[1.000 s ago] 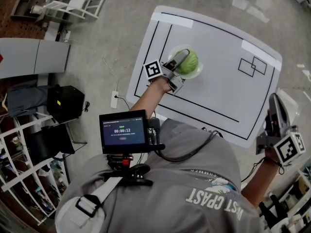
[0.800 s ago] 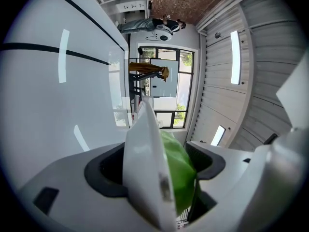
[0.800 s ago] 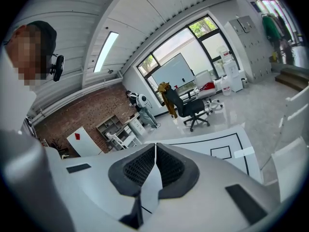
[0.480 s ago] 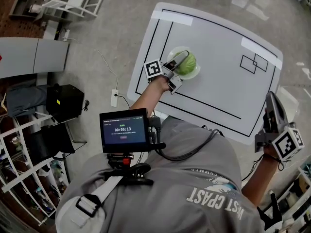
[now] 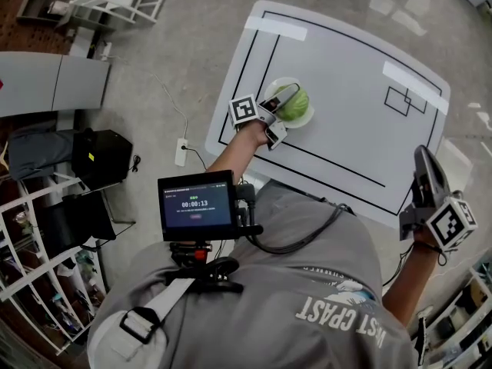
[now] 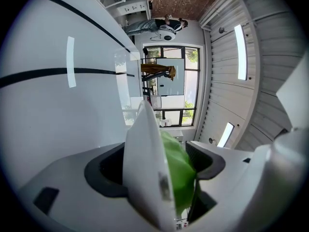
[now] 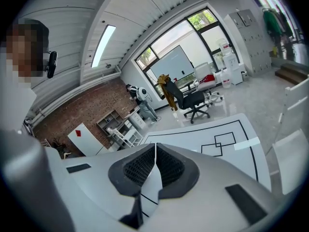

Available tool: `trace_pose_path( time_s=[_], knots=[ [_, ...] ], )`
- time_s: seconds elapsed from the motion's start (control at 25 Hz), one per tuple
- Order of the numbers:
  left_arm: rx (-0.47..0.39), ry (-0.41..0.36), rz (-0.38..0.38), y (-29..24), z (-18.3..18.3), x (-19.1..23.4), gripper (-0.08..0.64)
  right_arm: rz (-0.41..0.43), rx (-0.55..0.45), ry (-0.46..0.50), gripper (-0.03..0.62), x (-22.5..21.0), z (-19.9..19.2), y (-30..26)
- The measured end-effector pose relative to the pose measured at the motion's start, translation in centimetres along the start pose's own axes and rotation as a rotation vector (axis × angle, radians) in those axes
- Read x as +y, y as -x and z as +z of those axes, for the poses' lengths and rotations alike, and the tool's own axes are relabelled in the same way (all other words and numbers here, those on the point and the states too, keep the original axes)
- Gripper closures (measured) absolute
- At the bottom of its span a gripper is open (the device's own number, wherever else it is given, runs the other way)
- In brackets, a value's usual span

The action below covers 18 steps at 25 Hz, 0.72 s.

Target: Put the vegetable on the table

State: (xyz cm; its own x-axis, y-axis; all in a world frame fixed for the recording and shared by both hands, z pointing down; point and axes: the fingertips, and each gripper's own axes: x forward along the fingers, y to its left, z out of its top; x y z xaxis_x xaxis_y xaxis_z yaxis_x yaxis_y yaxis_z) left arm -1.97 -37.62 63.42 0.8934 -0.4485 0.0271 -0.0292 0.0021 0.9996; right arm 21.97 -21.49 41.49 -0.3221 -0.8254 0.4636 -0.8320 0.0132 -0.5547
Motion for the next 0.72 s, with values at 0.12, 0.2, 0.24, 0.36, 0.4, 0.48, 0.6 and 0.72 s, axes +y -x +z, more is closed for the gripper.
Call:
trace_pose_path(
  time_s=[0.12, 0.2, 0.24, 0.36, 0.4, 0.48, 0.6, 0.72],
  knots=[
    [0.005, -0.015, 0.009, 0.7, 0.0, 0.2, 0.183, 0.01, 0.008, 0.001, 0.584, 0.3, -0.4, -0.4],
    [0.007, -0.027, 0.029, 1.1, 0.0, 0.5, 0.184, 0.018, 0.013, 0.001, 0.584, 0.6, -0.6, -0.6],
    [0.011, -0.029, 0.049, 1.4, -0.1, 0.8, 0.184, 0.021, 0.016, 0.003, 0.584, 0.7, -0.7, -0.7],
    [0.022, -0.031, 0.083, 2.0, -0.2, 1.0, 0.184, 0.022, 0.028, 0.009, 0.584, 1.0, -1.0, -0.9],
    [0.018, -0.031, 0.07, 2.0, -0.1, 0.9, 0.184, 0.02, 0.03, 0.011, 0.584, 1.1, -1.1, -0.9],
    [0.004, -0.024, 0.033, 2.2, 0.0, 0.8, 0.184, 0.015, 0.03, 0.012, 0.584, 1.2, -1.3, -0.9],
    [-0.024, -0.001, 0.025, 2.6, 0.1, 1.2, 0.184, 0.04, 0.015, 0.022, 0.584, 1.7, -0.7, -1.0],
    [-0.027, -0.054, 0.051, 2.3, 0.8, 1.4, 0.184, 0.066, 0.039, 0.021, 0.584, 2.1, -1.8, -0.7]
  ],
)
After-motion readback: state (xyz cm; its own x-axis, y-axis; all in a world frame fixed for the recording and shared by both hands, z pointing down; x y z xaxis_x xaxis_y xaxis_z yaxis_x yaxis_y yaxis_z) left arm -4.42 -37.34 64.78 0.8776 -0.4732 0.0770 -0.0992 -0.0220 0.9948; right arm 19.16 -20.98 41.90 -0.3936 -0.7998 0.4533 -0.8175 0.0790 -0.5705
